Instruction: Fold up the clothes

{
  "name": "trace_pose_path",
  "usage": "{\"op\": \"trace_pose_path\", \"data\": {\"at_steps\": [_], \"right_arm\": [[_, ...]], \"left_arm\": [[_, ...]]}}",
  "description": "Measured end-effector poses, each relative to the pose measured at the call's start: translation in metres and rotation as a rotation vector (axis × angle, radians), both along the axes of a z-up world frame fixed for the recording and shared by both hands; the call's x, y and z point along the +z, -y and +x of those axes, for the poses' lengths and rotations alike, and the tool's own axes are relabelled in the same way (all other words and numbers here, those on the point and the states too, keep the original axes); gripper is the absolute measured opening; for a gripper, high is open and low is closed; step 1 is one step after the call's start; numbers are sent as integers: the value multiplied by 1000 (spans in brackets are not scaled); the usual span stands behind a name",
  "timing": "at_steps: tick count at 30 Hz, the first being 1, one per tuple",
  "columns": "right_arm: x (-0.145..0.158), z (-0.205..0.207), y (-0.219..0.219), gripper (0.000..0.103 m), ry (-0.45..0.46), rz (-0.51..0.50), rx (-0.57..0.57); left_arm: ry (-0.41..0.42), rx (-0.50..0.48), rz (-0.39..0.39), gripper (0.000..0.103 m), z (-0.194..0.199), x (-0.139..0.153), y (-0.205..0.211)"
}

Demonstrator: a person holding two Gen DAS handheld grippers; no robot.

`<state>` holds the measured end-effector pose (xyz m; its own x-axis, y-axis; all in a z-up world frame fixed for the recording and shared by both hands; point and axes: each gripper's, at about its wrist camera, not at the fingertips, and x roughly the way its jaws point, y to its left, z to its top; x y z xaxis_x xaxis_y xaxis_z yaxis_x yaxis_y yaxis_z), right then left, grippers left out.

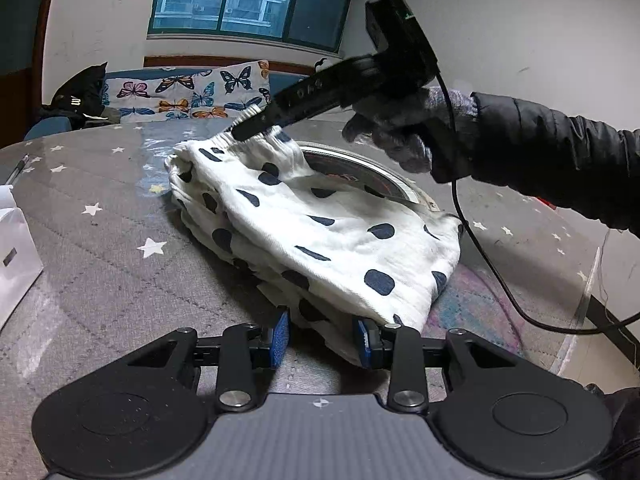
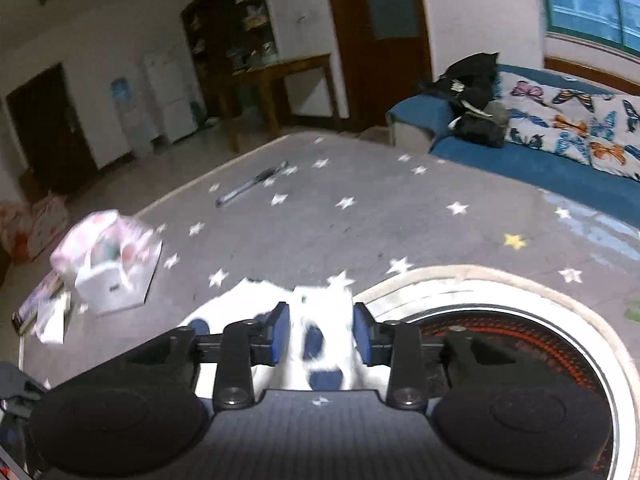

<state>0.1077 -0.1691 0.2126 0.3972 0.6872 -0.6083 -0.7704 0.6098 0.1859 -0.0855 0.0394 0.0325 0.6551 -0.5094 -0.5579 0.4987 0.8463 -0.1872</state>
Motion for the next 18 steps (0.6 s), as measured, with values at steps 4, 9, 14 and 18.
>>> {"op": "trace_pose_path", "data": {"at_steps": [4, 9, 14, 18], "right_arm": [[12, -7, 16, 44, 31, -5, -21], [14, -27, 26, 44, 10, -13, 23], [-6, -35, 24, 43, -39, -40, 57], [-23, -28, 20, 43, -48, -93, 16]], "left_arm": [[1, 21, -2, 39, 2, 2, -6], [17, 41, -2, 41, -4, 7, -9], [14, 51, 2, 41, -12, 8, -8], [23, 77, 5, 41, -21, 13, -14]]}}
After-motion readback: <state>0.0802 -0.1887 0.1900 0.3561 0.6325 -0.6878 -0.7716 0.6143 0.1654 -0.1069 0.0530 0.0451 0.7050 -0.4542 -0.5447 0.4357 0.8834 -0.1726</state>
